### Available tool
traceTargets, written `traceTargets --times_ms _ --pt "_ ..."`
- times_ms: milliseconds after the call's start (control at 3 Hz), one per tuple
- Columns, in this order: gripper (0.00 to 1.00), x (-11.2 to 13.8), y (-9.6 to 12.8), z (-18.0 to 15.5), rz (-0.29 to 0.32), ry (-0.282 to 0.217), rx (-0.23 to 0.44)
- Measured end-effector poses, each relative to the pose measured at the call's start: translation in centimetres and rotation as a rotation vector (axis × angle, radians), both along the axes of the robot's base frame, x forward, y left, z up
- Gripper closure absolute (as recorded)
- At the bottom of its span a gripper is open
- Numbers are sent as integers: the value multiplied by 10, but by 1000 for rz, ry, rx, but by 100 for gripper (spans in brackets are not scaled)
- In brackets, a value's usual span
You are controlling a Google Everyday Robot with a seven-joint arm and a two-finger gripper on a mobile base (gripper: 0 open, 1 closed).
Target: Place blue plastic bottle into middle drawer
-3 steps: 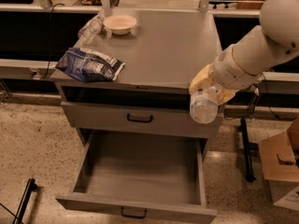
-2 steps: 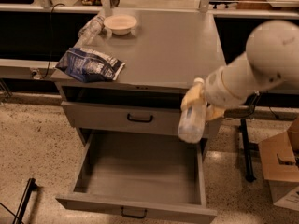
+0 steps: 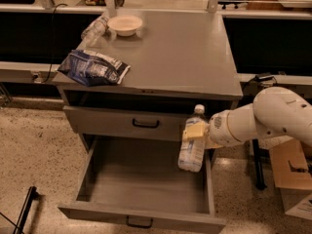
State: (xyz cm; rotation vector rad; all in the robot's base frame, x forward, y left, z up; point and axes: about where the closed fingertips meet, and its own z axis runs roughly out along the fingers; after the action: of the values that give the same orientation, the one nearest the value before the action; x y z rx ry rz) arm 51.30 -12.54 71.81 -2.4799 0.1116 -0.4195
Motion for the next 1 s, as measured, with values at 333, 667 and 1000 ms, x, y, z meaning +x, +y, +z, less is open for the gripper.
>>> traceTargets --times_ms 333,667,1000 --pt "100 0 0 0 -1 1 0" --pt "100 -9 3 -40 -12 45 0" --pt "100 -22 9 -87 -10 79 -9"
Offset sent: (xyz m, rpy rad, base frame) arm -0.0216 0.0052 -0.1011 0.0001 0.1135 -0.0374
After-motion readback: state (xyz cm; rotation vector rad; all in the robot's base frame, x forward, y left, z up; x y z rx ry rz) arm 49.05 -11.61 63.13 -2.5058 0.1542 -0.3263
